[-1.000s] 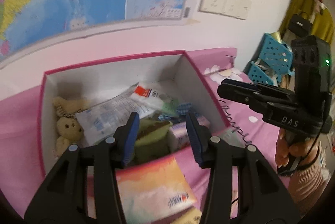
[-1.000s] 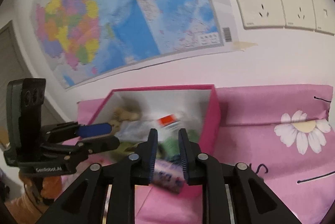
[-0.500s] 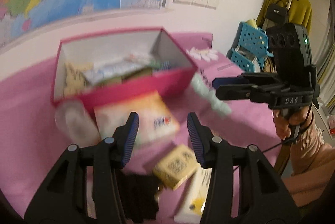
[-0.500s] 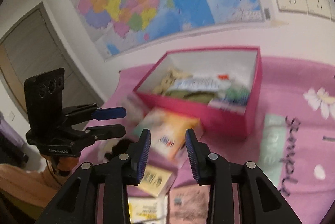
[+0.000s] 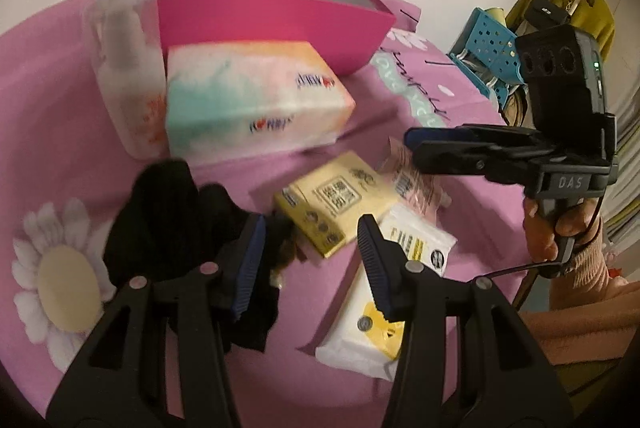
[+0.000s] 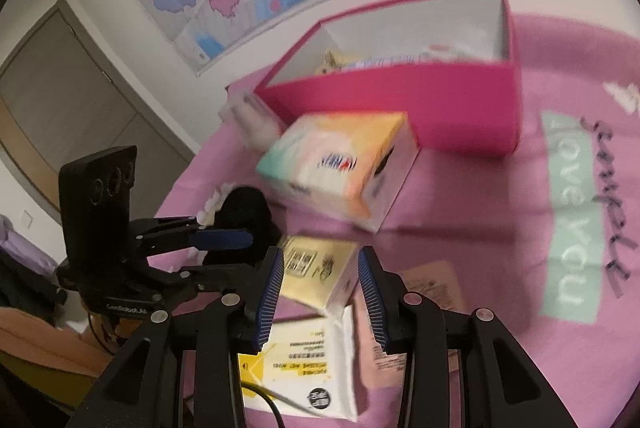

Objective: Organize soft objects
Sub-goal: 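Move the right gripper to the yellow tissue pack, then grasp the yellow tissue pack with the right gripper and lift it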

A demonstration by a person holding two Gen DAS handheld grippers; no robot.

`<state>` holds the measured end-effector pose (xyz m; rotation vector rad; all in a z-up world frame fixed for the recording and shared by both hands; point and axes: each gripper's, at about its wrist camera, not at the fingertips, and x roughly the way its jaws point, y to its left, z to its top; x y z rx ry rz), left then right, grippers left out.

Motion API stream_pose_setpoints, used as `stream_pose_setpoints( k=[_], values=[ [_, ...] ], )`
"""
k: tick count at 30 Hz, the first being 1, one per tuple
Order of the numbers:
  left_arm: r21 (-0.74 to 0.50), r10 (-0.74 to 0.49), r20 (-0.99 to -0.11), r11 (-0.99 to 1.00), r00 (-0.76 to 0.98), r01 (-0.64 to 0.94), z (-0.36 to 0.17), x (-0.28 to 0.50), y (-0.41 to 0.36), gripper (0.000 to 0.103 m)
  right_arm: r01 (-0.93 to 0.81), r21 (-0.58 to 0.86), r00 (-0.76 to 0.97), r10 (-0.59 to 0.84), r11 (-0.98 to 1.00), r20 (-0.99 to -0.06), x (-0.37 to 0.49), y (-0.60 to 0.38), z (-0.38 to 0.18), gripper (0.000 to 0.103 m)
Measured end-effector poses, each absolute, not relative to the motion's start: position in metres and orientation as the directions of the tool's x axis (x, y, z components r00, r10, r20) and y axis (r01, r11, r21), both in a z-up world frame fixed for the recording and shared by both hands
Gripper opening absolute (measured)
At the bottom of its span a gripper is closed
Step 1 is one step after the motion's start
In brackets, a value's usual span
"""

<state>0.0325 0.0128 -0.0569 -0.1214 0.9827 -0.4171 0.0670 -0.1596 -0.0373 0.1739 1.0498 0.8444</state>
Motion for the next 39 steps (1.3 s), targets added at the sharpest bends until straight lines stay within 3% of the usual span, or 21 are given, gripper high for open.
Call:
stream_pose_setpoints(
  k=[17,39],
  values=[
    [-0.328,-0.442,-0.804,0.888,0.397,0.323,-0.07,0.037,-0.005,0.05,-0.507,0.519,0.187,0.676,0.688,-0.713,0.071,-0.143,-0.068,0.038],
    [-0.301,-0.45,-0.761,0.883,0.468,0.36,-0.045,0.032,-0.012,0.05,-0.531,0.476,0.27,0.673,0.701,-0.689,0.06,-0.159,-0.044,0.035]
  ],
)
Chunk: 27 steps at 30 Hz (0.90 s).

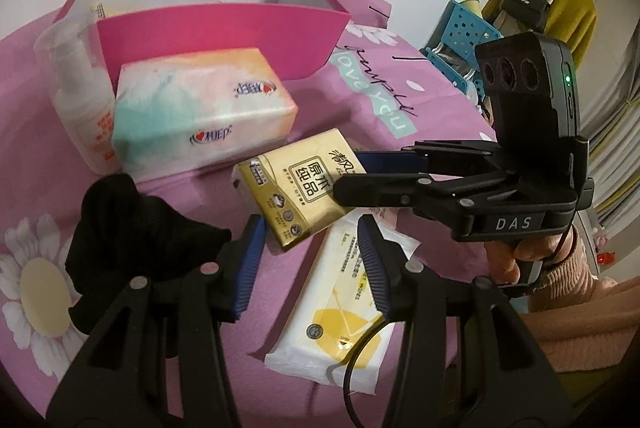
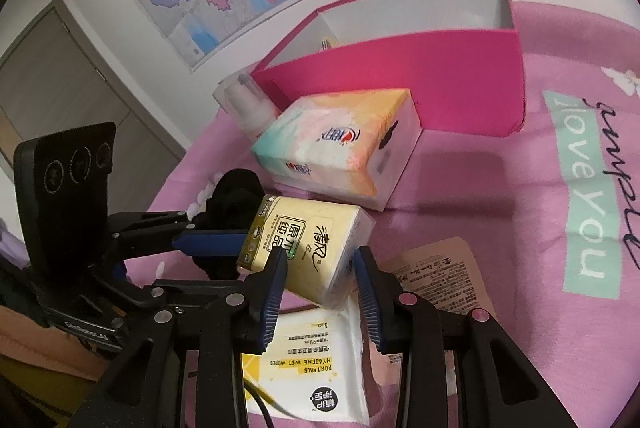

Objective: Organize soft objects
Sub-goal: 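Grasp the yellow tissue pack with the right gripper and lift it, then carry the yellow tissue pack over the pink box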

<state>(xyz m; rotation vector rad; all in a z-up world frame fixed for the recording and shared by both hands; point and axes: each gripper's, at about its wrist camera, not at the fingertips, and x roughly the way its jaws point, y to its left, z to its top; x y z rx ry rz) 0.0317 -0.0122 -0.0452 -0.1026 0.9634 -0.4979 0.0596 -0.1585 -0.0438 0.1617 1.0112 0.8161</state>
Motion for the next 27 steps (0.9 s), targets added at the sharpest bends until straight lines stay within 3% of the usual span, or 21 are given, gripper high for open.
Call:
stream_pose_setpoints(
  k=[27],
  values=[
    [-0.26,-0.451,-0.725,0.879,0.521,0.399,-0.021,0.033,-0.028,0.05,-0.54,0.445,0.343,0.67,0.714,-0.659,0.059,-0.175,-0.017,0.035]
  ],
)
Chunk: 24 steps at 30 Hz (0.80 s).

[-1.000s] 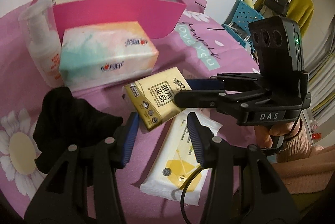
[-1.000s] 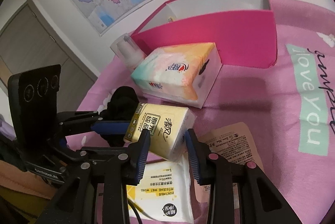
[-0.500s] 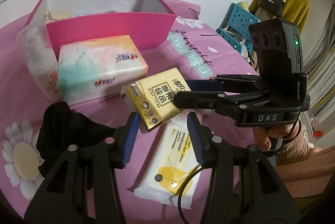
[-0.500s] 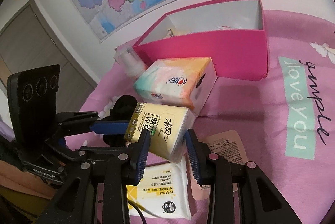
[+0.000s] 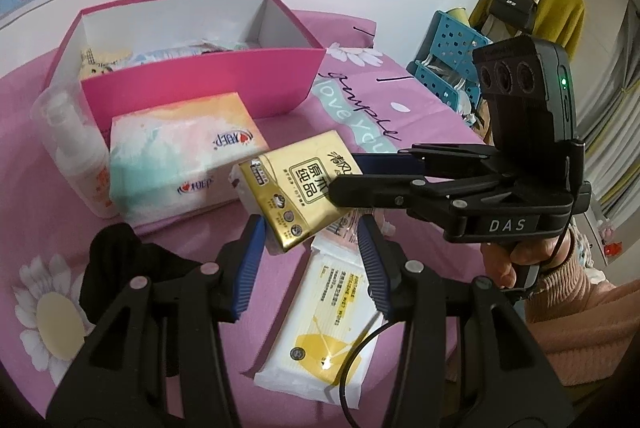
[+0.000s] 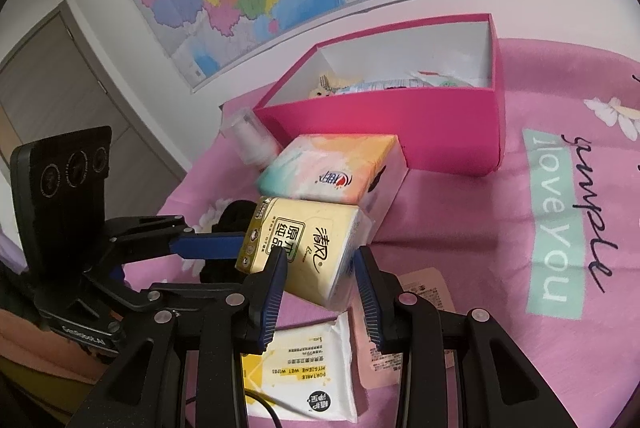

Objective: Organize soft objects
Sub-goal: 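Carry the yellow tissue pack over the pink box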

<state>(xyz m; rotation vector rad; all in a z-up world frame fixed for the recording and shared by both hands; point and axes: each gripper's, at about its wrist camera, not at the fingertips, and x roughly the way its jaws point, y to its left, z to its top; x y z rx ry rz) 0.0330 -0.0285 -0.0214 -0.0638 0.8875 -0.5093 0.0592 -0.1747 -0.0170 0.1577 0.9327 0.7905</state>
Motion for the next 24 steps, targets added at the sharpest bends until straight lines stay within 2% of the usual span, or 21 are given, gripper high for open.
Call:
stream_pose_setpoints(
  k=[24],
  values=[
    [-0.206,-0.441,-0.672,0.883,0.595,0.422,0.016,0.054,-0.034,0.05,-0.555,0.387,0.435,0.654,0.736,-0.619,0.076,-0.177,0.017,0.035]
  ],
)
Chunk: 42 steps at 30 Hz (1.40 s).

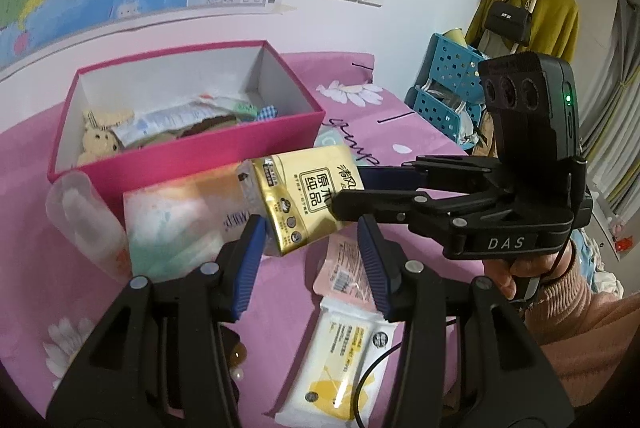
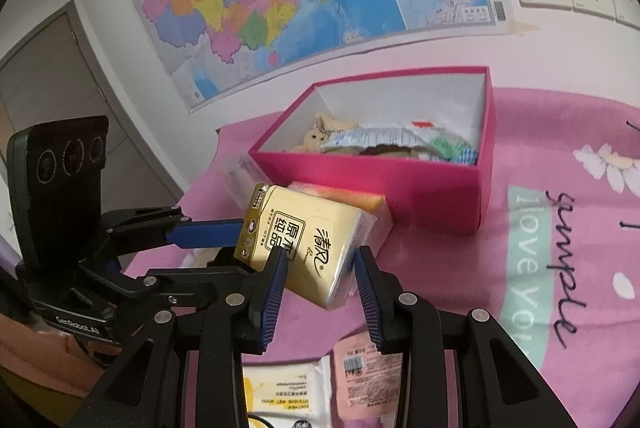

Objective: Organize soft objects
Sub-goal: 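Carry the yellow tissue pack over the pink box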

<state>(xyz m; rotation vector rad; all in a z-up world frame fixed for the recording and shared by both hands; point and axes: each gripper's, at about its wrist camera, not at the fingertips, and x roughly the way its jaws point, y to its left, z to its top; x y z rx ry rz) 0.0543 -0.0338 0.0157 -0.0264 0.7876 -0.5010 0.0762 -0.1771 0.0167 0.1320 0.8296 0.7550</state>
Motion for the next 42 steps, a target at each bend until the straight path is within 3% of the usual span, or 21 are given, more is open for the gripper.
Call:
stream_pose_setpoints(
  k=[22,42],
  values=[
    [-0.192,-0.435,-0.661,0.885,0.611,0.423,0.043,0.117,-0.041,0.05,-0.542,0.353,0.507,0.631,0.763,-0.587,0.135,-0.185,0.045,0.035],
    [-0.171,-0.363,-0.732,0.917,0.576,0.361,0.023,0.181,-0.047,0.05,-0.479,0.315,0.5,0.55,0.819,-0.669,0.193,-0.177,0.024,0.035]
  ],
)
